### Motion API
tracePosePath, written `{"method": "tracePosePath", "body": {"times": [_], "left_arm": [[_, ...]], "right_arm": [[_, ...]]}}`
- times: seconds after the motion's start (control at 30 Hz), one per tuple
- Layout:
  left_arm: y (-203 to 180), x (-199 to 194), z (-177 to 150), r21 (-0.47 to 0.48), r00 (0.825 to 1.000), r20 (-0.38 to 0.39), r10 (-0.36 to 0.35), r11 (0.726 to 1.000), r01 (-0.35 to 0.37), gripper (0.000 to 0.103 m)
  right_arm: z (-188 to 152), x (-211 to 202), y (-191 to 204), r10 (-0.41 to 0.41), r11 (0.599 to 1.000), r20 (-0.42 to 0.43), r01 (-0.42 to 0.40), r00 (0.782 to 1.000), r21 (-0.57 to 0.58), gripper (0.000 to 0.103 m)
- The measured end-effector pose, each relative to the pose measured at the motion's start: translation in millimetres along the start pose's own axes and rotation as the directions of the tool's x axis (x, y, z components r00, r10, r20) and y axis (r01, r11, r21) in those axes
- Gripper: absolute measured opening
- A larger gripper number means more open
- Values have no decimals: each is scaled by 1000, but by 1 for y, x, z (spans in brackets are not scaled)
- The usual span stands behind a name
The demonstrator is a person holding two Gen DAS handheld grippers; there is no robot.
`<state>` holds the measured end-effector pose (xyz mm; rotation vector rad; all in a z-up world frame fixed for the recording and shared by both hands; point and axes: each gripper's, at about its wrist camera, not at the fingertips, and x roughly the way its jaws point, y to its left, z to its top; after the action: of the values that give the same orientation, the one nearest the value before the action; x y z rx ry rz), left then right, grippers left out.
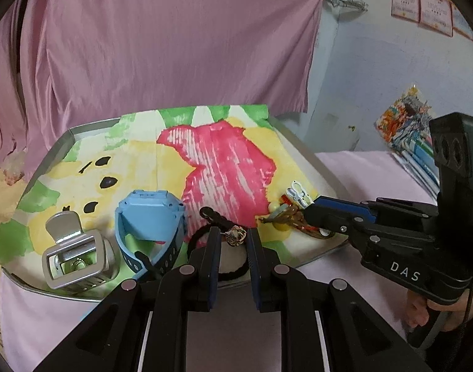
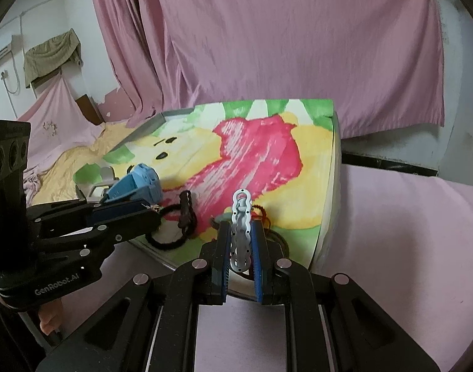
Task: Organize jewelry
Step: 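Carry the white bracelet and gold earring over the tray and open both grippers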
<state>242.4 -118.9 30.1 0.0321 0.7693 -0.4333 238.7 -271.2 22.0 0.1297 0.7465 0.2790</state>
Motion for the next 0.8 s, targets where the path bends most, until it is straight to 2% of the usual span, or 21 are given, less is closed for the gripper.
{"method": "tracePosePath", "body": {"times": [0.13, 0.43, 0.53, 0.6, 0.8], "left_arm": [[1, 5, -1, 4, 1000, -23, 14, 1000, -14, 16], [4, 3, -4, -9, 1000, -7, 14, 1000, -14, 19], [5, 1, -5, -20, 1000, 2, 5, 1000, -5, 34], [8, -3, -7, -38, 1000, 20, 0, 999, 1, 55], [14, -23, -13, -75, 995, 102, -4, 997, 12, 57]], "right_arm": [[0, 0, -1, 2, 1000, -4, -2, 1000, 4, 12], [-1, 1, -4, 14, 1000, -12, -14, 1000, 23, 12], [-2, -3, -5, 17, 999, 6, -17, 1000, 28, 13], [-3, -8, -6, 16, 999, 27, -16, 1000, 29, 15], [-6, -23, -9, 1, 999, 99, -5, 995, 46, 19]]}}
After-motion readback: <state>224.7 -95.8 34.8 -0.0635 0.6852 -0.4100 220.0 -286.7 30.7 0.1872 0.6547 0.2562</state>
